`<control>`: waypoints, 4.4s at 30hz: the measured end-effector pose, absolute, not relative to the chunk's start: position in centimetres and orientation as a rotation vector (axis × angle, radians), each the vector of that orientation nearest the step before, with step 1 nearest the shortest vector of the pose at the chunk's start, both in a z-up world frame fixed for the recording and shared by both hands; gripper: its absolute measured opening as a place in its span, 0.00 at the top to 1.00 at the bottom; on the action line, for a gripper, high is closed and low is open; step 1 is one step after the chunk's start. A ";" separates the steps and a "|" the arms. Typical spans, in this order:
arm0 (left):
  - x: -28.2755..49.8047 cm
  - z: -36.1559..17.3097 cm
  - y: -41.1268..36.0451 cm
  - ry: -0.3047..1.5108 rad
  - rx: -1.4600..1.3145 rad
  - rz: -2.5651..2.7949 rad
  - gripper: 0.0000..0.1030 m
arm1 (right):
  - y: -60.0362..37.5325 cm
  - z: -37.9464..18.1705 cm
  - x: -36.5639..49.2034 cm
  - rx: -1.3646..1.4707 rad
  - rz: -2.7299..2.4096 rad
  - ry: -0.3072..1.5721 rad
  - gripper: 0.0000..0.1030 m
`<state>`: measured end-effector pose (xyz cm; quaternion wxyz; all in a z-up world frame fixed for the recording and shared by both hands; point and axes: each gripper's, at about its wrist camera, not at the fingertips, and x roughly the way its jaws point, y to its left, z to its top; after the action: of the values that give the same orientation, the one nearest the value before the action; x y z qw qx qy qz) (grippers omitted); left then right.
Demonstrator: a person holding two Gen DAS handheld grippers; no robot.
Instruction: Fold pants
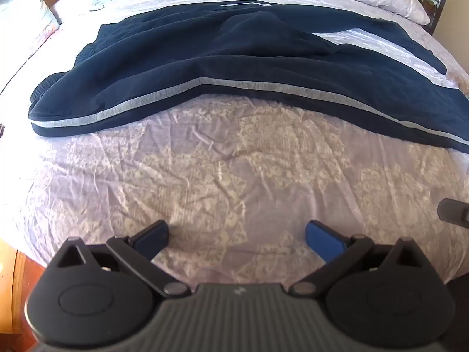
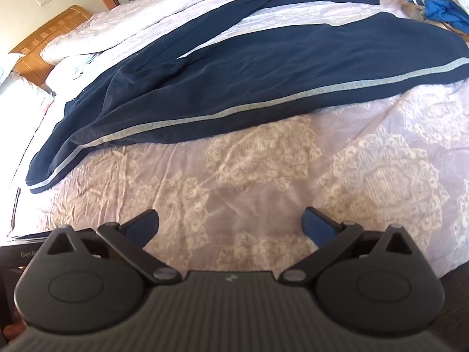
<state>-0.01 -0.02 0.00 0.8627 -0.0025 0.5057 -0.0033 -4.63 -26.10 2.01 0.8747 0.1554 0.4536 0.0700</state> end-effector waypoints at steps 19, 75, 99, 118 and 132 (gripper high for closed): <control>-0.3 7.5 2.5 0.828 0.032 0.063 0.00 | -25.1 5.9 -5.4 0.264 0.149 0.811 0.00; 11.1 0.2 32.4 0.902 -0.812 0.262 0.73 | -31.6 2.2 0.3 0.959 0.020 0.877 0.46; 3.6 3.6 39.2 0.873 -0.847 0.505 0.62 | -28.6 3.5 -7.2 0.790 0.120 1.099 0.88; 2.7 9.8 20.9 0.778 -0.525 0.191 0.51 | -49.7 5.0 -10.0 0.803 -0.400 0.580 0.74; 6.7 6.6 10.2 0.940 -0.327 0.015 0.51 | -49.1 7.5 -10.5 0.693 -0.427 0.513 0.97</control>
<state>6.67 10.18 6.59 0.8788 -0.1566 0.4506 0.0072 -10.54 -49.06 7.45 0.8865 0.3333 0.2466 -0.2055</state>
